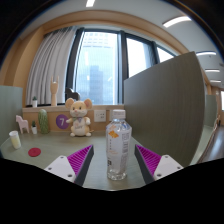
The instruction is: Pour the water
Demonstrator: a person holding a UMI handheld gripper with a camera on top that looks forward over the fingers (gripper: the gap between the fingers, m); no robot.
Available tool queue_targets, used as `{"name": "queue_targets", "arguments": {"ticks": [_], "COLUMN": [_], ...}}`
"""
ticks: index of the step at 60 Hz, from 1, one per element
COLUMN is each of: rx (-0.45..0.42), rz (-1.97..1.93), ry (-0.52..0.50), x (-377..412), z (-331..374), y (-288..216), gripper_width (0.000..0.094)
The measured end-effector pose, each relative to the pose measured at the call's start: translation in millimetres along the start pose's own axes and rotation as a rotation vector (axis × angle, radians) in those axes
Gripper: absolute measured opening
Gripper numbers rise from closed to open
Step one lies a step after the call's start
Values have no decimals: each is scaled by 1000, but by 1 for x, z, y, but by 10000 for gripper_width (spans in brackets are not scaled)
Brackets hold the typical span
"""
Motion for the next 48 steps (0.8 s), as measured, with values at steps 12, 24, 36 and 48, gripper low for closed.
{"name": "queue_targets", "arguments": {"ticks": [12, 24, 36, 48], "rx": [4, -12, -15, -10], "rz": [-44, -7, 83, 249], "ry": [-16, -2, 36, 13], "x": [-17, -15, -11, 38], "z": [-49, -61, -62, -59], "y": [-5, -6, -8, -33], "gripper_width": [748, 434, 341, 341]}}
Point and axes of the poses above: the point between the fingertips, and its own axes, seen from behind it with the camera up: x to the left, y down, z backward, against the way the camera looks, the point moved 1 cm from there along z, backward, against the way the camera looks, and after that the axes turned 11 degrees about z, right-handed, at the moved point
